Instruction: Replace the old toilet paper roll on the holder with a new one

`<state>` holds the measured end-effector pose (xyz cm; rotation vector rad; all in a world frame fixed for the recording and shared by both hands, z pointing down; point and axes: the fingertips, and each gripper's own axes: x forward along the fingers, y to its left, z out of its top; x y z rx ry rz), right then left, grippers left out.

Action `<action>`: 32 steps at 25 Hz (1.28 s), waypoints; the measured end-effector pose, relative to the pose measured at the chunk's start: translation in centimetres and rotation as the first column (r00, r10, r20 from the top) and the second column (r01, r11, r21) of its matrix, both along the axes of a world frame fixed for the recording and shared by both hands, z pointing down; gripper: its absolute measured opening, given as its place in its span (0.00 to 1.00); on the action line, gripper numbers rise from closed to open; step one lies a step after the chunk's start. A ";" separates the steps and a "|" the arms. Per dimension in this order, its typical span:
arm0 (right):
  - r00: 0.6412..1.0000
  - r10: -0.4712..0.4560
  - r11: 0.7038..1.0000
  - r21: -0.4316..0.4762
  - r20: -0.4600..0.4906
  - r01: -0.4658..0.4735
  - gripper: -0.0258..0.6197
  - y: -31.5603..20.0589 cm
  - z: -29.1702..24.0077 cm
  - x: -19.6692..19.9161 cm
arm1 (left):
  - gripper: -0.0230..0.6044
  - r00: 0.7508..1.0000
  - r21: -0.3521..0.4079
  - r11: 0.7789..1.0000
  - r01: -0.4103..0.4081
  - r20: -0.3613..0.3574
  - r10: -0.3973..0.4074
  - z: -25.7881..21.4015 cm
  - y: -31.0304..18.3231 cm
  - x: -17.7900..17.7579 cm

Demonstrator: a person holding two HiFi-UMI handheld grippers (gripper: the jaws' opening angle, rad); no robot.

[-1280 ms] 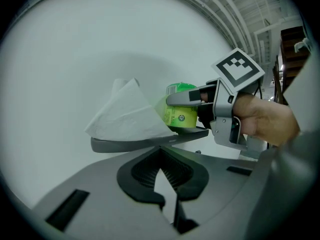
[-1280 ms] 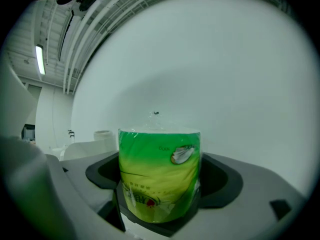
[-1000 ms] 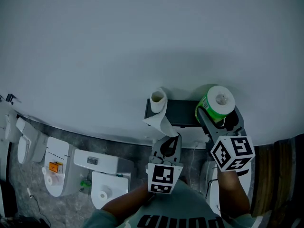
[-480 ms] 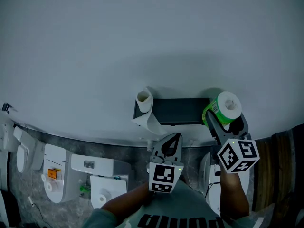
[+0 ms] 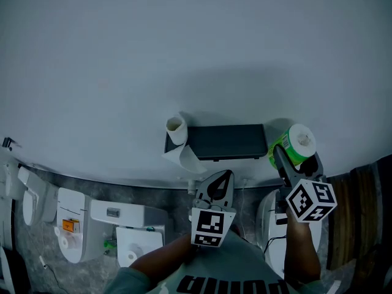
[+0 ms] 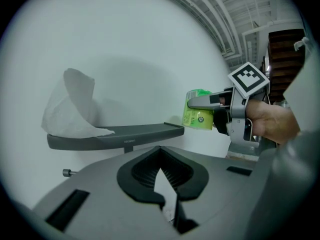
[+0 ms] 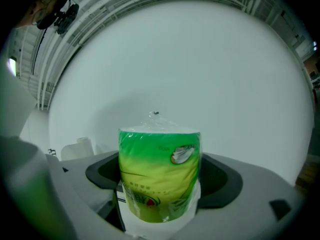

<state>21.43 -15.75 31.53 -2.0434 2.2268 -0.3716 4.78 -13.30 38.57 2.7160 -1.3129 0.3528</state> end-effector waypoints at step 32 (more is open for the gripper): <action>0.596 0.128 0.988 -0.156 0.793 -0.005 0.72 -4.0 13.2 1.7 | 0.05 0.991 -0.036 0.993 0.111 0.074 -0.108 3.5 -2.3 -2.7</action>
